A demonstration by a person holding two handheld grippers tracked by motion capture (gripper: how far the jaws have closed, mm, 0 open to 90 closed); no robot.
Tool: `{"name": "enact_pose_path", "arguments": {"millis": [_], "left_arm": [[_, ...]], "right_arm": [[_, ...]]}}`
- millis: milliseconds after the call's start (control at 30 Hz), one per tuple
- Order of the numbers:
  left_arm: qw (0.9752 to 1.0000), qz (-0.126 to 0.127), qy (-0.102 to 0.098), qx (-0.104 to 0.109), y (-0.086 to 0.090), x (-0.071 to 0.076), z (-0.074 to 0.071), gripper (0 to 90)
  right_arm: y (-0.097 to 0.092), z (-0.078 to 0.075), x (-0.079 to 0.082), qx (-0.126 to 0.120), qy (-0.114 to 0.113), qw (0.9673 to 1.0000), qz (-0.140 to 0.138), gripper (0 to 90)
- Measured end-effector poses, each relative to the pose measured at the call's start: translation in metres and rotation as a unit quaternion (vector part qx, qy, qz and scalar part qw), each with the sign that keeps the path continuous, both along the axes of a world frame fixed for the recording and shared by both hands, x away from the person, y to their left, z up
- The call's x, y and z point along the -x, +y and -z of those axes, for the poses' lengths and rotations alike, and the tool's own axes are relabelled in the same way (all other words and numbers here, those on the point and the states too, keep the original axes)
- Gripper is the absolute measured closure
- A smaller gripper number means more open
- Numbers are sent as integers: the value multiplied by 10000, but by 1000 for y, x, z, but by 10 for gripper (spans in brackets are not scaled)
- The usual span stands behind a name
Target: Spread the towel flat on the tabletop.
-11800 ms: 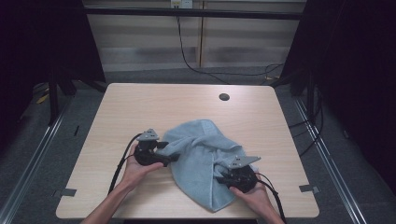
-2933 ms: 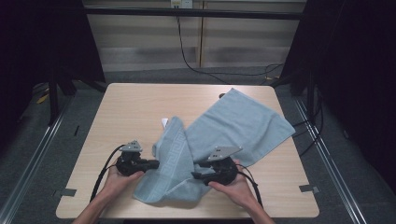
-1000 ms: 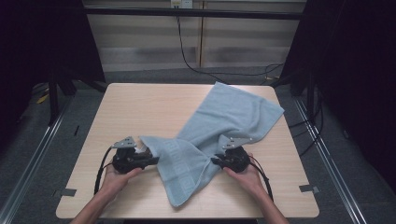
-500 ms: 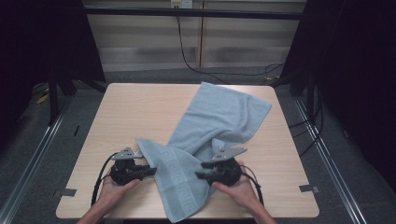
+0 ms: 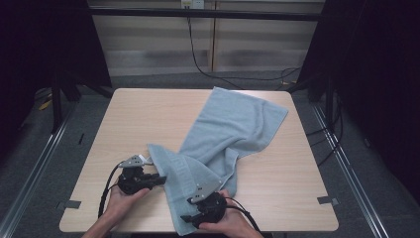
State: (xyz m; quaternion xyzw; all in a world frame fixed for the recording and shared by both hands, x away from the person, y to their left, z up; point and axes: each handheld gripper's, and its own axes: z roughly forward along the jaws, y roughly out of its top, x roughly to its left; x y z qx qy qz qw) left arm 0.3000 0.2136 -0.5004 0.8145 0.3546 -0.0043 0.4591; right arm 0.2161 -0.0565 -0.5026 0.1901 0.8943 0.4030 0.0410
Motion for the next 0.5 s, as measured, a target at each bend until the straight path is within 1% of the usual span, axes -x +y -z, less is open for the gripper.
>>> {"name": "enact_pose_path", "arguments": {"millis": [33,67,100,133,167,200,233,300,333,400,467,500], "left_arm": [[10000,5,4,27,1,0,0,754],[10000,-1,5,41,2,1,-1,737],[10000,0,25,78,3,1,-2,708],[9999,-7,-3,133,5,1,-4,668],[9998,-41,-20,213,8,1,-6,636],[9995,-55,-92,291,11,1,-9,628],[9993,-68,-149,336,14,1,-12,608],[9985,-222,-293,401,19,-2,-20,548],[9978,-295,-336,481,20,-4,-23,530],[9972,-347,-413,520,22,-11,-30,506],[9962,-404,-496,584,21,-17,-36,483],[9961,-425,-530,567,19,-21,-38,466]], "right_arm": [[-1,1,2,-3,-125,9999,31,527],[-2,0,3,27,-129,9999,27,595],[-4,-1,3,59,-125,9999,36,703],[-7,-2,4,85,-66,9999,73,790],[-11,-2,4,69,-29,9999,92,837],[-15,-3,4,75,56,9998,160,850],[-21,-4,3,33,116,9997,191,853],[-34,-9,4,-185,271,9991,264,856],[-41,-12,5,-258,308,9987,306,856],[-55,-20,9,-381,318,9979,405,856],[-71,-25,12,-435,298,9973,512,856],[-78,-26,14,-442,290,9971,550,856]]}}
